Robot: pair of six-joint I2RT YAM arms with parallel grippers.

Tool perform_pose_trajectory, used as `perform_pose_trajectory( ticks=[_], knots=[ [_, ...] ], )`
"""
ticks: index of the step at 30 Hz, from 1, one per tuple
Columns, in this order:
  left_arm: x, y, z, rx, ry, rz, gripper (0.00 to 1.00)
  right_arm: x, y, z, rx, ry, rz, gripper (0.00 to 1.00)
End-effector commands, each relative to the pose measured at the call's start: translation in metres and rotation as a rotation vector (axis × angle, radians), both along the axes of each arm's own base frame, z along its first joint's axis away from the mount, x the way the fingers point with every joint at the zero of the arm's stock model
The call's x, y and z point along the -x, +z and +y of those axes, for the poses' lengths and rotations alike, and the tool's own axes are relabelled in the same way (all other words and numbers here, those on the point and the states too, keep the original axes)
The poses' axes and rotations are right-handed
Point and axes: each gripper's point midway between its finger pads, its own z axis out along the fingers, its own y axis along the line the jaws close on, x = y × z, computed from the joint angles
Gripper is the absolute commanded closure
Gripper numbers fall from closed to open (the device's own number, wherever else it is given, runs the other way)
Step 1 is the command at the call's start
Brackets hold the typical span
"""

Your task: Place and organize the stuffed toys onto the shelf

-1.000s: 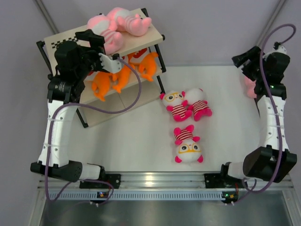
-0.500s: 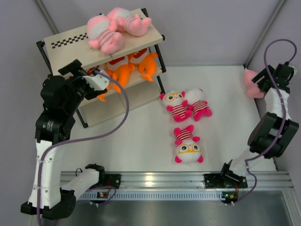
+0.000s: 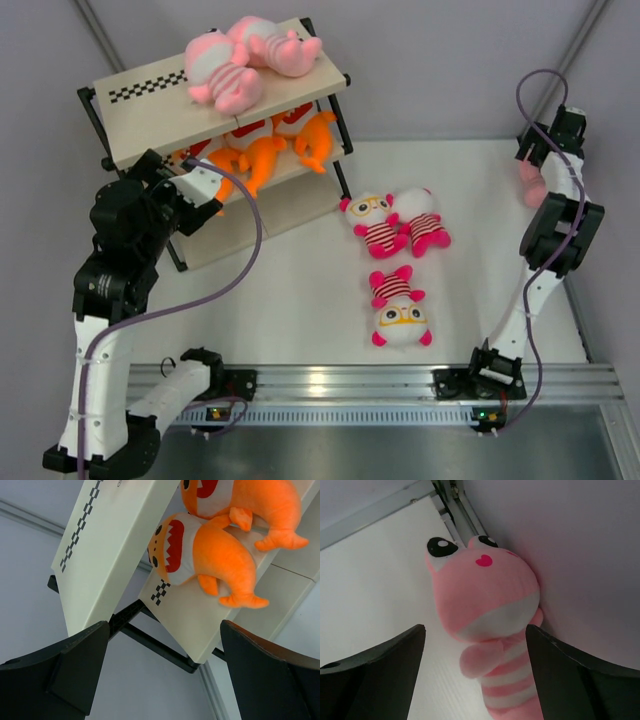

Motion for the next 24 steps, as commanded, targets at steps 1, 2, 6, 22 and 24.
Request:
perform_pose_trajectory(
  ticks=[1,2,6,22,24],
  knots=[
    [-0.002,0.001,0.002,0.027,0.022,-0.001,0.01,-0.013,-0.009,-0.013,0.111,0.023,0.066,0.19],
    [-0.002,0.001,0.0,0.021,0.012,0.008,0.01,-0.015,-0.014,-0.013,0.112,0.026,0.077,0.22],
    [-0.005,-0.004,-0.002,0.015,0.004,0.031,0.01,-0.012,-0.048,-0.012,0.086,0.03,0.134,0.48],
    [0.028,-0.042,-0.047,0.184,-0.152,0.429,0.16,0.068,0.194,0.07,0.094,-0.044,-0.303,1.0],
    [0.034,-0.055,-0.05,0.176,-0.163,0.485,0.18,0.096,0.233,0.098,0.09,-0.019,-0.374,1.0]
  ],
)
